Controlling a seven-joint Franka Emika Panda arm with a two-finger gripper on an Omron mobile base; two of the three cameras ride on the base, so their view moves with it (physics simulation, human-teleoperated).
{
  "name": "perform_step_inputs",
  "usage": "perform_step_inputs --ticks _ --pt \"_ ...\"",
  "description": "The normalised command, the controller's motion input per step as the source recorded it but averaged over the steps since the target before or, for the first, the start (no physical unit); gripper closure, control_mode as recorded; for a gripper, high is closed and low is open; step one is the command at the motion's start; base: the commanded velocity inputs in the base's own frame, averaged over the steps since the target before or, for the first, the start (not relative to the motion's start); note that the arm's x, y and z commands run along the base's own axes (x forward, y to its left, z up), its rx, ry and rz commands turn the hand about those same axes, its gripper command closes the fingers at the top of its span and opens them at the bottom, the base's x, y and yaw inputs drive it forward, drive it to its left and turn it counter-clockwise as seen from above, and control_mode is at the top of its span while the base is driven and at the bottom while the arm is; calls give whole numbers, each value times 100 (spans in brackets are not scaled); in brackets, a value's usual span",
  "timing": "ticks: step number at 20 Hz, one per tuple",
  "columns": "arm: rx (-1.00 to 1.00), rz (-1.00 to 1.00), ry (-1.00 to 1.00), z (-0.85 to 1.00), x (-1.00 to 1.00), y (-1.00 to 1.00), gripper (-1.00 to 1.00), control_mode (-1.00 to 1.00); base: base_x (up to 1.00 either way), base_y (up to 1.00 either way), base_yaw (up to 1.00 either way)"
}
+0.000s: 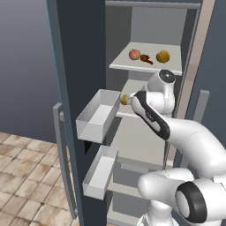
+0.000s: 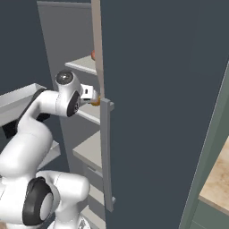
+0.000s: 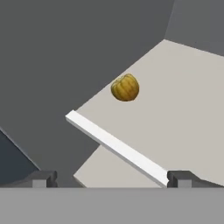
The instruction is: Take the chicken drumstick and squash from the second highest rack and move them to the highest rack where the peach and squash are located, to maximize freezer space. Close the freezer door after rearranging.
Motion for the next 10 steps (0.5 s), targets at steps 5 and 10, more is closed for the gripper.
perform_step_inputs --ticks 5,10 --pt "-4 0 8 -25 29 0 -100 -100 0 0 0" --pt "-5 0 0 -32 27 0 -100 -100 0 0 0"
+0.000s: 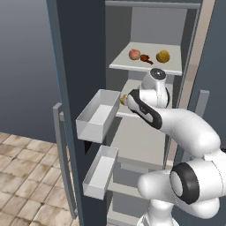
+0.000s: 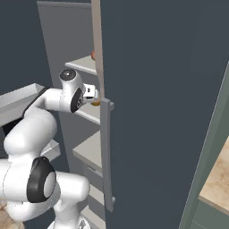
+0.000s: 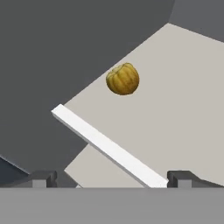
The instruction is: Take the chicken drumstick and squash from the second highest rack and move them to the highest rack where the peach and squash are located, to maximize freezer space. Close the freezer door after rearranging.
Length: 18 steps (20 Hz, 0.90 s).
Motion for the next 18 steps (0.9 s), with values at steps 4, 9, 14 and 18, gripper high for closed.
perform_step_inputs --ticks 4,9,14,18 --pt "-3 0 0 -33 28 0 -100 -100 0 0 0" --pt "0 0 0 -22 30 0 -100 -100 0 0 0" --pt "0 0 0 -8 31 0 -100 -100 0 0 0" --pt "0 0 0 -6 27 0 -100 -100 0 0 0"
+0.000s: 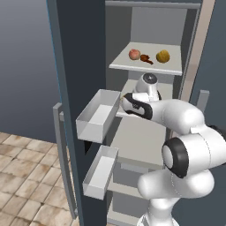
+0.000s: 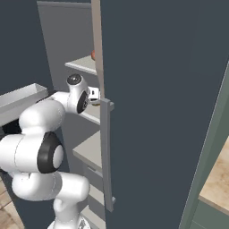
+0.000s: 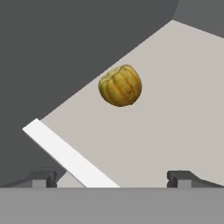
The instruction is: Take the chicken drumstick and squash from the second highest rack and move them to the highest rack where the peach and squash are located, to maximize freezer space. Close the freezer door after rearranging.
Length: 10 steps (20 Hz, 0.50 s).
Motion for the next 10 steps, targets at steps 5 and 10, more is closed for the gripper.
perform_step_inputs --ticks 5,10 --pt "0 0 0 -9 27 0 -100 -100 0 0 0" --pt "0 0 0 -11 28 0 -100 -100 0 0 0"
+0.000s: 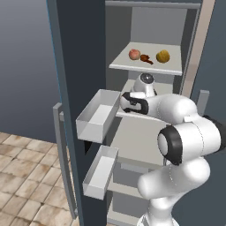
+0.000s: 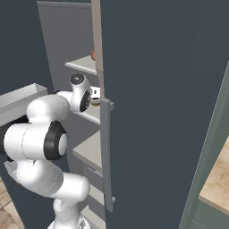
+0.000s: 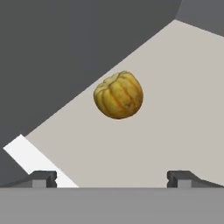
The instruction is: Take the chicken drumstick and squash from the second highest rack and move them to the highest rack where the peach and squash are located, to maximize freezer space. Close the freezer door after rearranging.
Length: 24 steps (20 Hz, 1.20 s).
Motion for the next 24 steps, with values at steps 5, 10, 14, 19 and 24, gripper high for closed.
perform_step_inputs --ticks 5,10,14,19,24 --pt "0 0 0 -14 25 0 -100 -100 0 0 0" --pt "0 0 0 -15 20 0 -100 -100 0 0 0" --pt "0 0 0 -15 18 0 -100 -100 0 0 0" --pt "0 0 0 -13 20 0 -100 -100 0 0 0" --pt "0 0 0 -11 20 0 -100 -100 0 0 0"
